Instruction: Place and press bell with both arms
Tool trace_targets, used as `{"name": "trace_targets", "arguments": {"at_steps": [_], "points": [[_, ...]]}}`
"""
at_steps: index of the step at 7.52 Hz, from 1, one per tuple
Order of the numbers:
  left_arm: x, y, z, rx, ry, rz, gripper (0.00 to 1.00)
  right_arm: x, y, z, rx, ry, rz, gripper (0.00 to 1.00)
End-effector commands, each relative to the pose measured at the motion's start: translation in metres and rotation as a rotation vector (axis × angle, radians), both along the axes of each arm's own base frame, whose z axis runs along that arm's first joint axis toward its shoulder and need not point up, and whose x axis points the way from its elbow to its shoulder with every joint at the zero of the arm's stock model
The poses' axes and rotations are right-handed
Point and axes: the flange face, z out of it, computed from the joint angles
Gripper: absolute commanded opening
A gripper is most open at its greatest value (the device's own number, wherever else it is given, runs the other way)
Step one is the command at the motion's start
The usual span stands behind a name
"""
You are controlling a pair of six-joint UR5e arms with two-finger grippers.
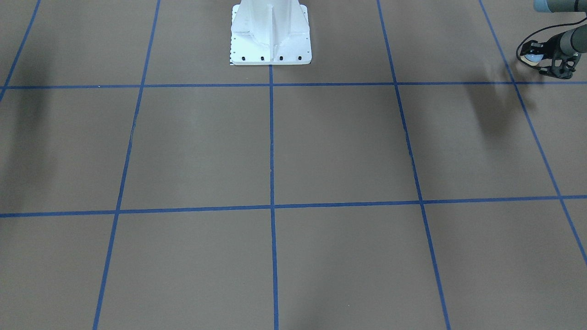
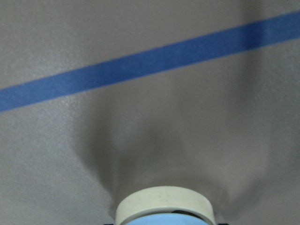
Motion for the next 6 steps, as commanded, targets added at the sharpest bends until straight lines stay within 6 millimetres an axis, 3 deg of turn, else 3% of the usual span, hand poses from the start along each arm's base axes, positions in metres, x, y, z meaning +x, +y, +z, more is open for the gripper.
{"name": "trace_targets", "arguments": {"at_steps": [1, 3, 6], "points": [[-0.007, 0.01, -0.008, 0.04, 0.032, -0.027, 0.02, 0.0, -0.001, -0.002, 0.004, 0.0, 0.0, 1.0], [-0.004, 0.001, -0.062, 0.119, 0.097, -0.046, 0.0, -0.001, -0.006, -0.008, 0.012, -0.002, 0.003, 1.0], [0.02, -0.039, -0.139, 0.186, 0.156, -0.155, 0.0, -0.001, -0.006, -0.008, 0.011, -0.007, 0.005, 1.0]]}}
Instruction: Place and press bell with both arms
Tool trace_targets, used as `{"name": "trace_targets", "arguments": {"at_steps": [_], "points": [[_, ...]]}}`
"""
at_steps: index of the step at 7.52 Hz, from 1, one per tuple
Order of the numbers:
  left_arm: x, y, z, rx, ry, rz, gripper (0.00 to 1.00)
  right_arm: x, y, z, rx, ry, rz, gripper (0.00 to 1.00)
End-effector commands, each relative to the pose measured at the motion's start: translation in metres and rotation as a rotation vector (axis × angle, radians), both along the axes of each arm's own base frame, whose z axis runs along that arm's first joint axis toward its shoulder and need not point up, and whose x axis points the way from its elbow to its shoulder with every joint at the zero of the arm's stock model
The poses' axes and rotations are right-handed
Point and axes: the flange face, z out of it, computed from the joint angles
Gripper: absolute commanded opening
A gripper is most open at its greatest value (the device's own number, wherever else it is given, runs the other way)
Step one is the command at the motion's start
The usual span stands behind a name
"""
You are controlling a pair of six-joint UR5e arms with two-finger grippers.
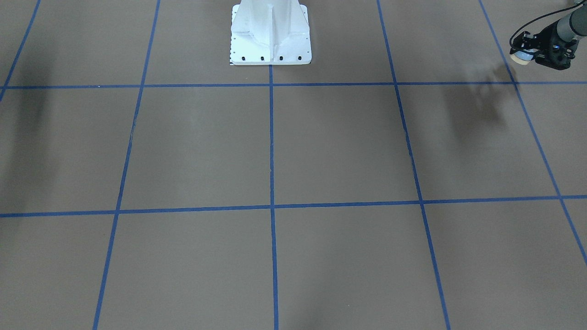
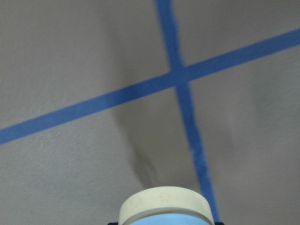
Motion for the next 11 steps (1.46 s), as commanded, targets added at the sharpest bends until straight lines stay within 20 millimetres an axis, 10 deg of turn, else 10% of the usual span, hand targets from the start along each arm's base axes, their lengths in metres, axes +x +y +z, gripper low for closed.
{"name": "trace_targets", "arguments": {"at_steps": [1, 5, 9, 11], "points": [[0.004, -0.055, -0.064, 0.072, 0.065, -0.17, 0.0, 0.0, -0.001, -0.001, -0.001, -0.005, 0.001, 1.0], [0.061, -0.19, -0.16, 0.082, 0.099, -0.29, 0.0, 0.0, -0.001, 0.0, -0.009, -0.006, 0.004, 1.0], [0.14, -0.318, -0.336, 0.014, 0.072, -0.328, 0.0, -0.001, -0.002, 0.0, -0.023, -0.009, 0.02, 1.0], [0.244, -0.327, -0.432, -0.064, 0.024, -0.342, 0.0, -0.001, -0.005, -0.004, -0.021, -0.011, 0.026, 1.0]]}}
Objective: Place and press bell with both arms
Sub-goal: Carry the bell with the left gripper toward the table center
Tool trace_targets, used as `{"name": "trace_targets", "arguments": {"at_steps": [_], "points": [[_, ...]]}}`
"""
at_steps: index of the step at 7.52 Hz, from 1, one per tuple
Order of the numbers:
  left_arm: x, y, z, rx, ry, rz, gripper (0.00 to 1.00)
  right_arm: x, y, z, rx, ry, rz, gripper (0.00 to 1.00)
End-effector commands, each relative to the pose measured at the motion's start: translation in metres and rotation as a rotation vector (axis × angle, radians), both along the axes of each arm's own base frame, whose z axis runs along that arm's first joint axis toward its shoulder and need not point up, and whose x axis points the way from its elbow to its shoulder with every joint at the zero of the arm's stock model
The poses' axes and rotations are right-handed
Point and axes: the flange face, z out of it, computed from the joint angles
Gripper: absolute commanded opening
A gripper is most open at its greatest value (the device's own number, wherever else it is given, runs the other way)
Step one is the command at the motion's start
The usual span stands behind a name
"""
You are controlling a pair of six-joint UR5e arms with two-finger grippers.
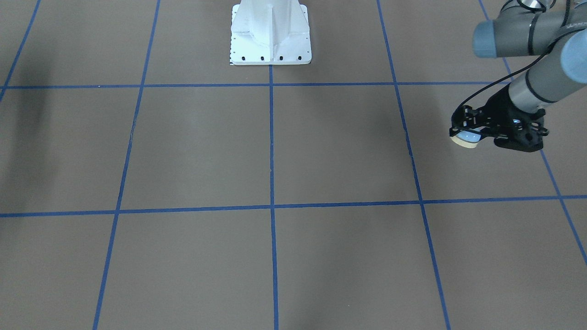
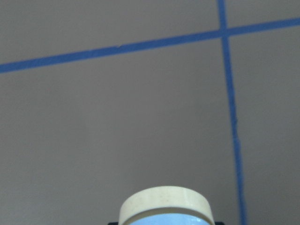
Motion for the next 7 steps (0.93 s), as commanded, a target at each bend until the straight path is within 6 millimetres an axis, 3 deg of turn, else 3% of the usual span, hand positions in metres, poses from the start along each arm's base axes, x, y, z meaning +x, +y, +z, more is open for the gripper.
{"name": "trace_targets", "arguments": {"at_steps": [1, 2, 4, 5, 6, 7], "points": [[0.131, -0.017, -0.11, -0.096, -0.059, -0.055, 0.0, 0.0, -0.002, -0.002, 0.002, -0.001, 0.003, 1.0], [0.194, -0.023, -0.146, -0.152, -0.081, -0.049, 0.0, 0.0, -0.002, -0.002, 0.001, -0.001, 0.003, 1.0], [0.3, -0.038, -0.219, -0.247, -0.136, -0.034, 0.0, 0.0, -0.002, -0.004, 0.002, -0.004, 0.006, 1.0], [0.33, -0.029, -0.227, -0.249, -0.137, -0.012, 0.0, 0.0, -0.002, -0.004, -0.001, -0.004, 0.008, 1.0], [0.367, -0.014, -0.212, -0.225, -0.128, -0.039, 0.0, 0.0, -0.002, -0.004, -0.001, -0.004, 0.008, 1.0], [0.389, -0.004, -0.2, -0.199, -0.147, -0.072, 0.0, 0.0, -0.002, -0.004, -0.001, -0.004, 0.008, 1.0]]}}
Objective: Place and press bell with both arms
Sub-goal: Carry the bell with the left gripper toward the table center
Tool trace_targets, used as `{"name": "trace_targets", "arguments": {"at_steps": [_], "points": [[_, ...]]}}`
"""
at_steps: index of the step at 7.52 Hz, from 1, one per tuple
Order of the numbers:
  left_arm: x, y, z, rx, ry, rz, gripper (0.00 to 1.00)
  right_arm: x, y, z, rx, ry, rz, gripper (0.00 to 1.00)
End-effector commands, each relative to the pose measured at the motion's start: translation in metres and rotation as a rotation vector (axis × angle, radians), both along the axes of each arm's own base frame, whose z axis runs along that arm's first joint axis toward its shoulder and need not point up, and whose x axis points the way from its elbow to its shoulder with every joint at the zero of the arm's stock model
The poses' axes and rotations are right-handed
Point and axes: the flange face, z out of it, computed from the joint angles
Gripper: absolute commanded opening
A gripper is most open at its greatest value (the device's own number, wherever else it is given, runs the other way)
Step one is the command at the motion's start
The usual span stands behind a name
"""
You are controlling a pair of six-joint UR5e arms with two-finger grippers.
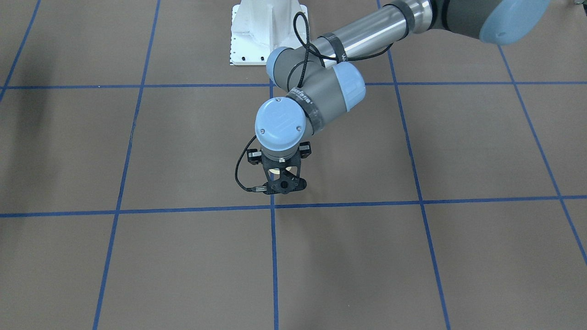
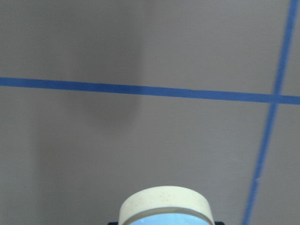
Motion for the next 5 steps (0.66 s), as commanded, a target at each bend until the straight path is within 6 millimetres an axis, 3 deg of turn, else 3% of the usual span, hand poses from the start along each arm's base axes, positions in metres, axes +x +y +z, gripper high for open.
{"name": "trace_targets", "arguments": {"at_steps": [1, 3, 4, 5], "points": [[0.034, 0.013, 0.013, 0.03, -0.023, -0.03, 0.0, 0.0, 0.0, 0.0, 0.0, 0.0, 0.0, 1.0], [0.025, 0.006, 0.017, 0.078, -0.035, 0.039, 0.12, 0.0, 0.0, 0.0, 0.0, 0.0, 0.0, 1.0], [0.022, 0.003, 0.017, 0.098, -0.031, 0.048, 0.37, 0.0, 0.0, -0.001, 0.0, -0.001, 0.002, 1.0], [0.019, 0.0, 0.017, 0.106, -0.026, 0.048, 0.78, 0.0, 0.0, -0.001, 0.0, -0.001, 0.002, 1.0]]}}
